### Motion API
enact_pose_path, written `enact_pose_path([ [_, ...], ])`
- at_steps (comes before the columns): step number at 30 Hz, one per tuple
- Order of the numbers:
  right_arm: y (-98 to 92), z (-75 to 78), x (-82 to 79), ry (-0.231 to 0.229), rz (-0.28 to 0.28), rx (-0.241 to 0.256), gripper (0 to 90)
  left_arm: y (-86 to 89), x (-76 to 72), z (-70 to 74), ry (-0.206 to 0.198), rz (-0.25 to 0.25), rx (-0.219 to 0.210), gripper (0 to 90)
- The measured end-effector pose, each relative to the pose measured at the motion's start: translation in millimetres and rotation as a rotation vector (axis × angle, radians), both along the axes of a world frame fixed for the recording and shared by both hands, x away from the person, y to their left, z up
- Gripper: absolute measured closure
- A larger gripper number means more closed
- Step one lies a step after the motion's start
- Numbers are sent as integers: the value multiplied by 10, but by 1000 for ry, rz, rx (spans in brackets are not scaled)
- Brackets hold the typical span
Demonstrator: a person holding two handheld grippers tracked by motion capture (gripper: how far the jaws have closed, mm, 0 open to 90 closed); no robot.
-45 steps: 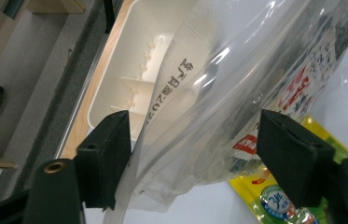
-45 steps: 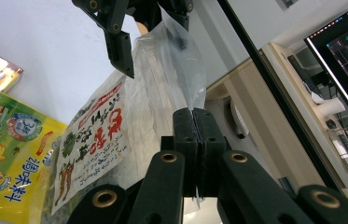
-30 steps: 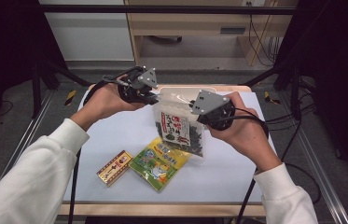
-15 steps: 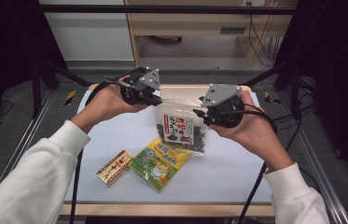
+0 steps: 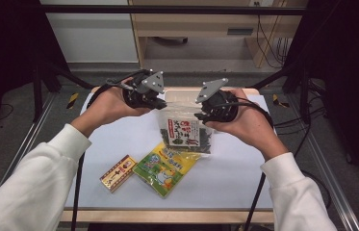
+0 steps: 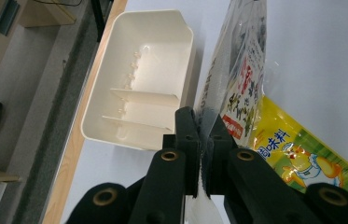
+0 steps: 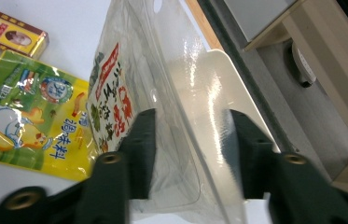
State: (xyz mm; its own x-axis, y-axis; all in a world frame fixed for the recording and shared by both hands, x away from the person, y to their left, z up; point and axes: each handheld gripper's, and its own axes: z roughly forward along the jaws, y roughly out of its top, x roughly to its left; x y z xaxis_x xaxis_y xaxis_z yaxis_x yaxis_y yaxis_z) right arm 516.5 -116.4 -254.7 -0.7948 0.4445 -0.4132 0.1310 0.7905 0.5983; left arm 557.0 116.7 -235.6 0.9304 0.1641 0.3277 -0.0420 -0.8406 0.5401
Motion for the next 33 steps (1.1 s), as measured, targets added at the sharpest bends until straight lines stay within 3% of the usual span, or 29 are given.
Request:
enact_pose_path([
  [4, 10, 17, 5, 23, -5, -5, 709, 20, 25, -4, 12, -2, -5, 867],
  [11, 34, 9, 29, 85, 10, -44, 736, -1, 19, -25, 11, -10, 4, 867],
  [17, 31, 18, 19, 120, 19, -46, 830, 2, 22, -26, 9, -13, -2, 853],
  [20, 7, 47, 12, 144, 16, -30, 848, 6, 25, -21, -4, 17, -47, 726],
  [22, -28, 76, 19, 158, 3, -7, 855, 9, 35, -19, -17, 57, -62, 479],
  [25, -107, 137, 20, 169, -5, 29, 861, 34, 28, -8, -34, 100, -93, 304],
  [28, -180, 191, 14, 162, -29, 43, 863, 88, 12, 32, -35, 136, -145, 213],
  [33, -340, 271, 20, 153, -63, 70, 865, 170, -40, 39, -30, 179, -145, 152],
])
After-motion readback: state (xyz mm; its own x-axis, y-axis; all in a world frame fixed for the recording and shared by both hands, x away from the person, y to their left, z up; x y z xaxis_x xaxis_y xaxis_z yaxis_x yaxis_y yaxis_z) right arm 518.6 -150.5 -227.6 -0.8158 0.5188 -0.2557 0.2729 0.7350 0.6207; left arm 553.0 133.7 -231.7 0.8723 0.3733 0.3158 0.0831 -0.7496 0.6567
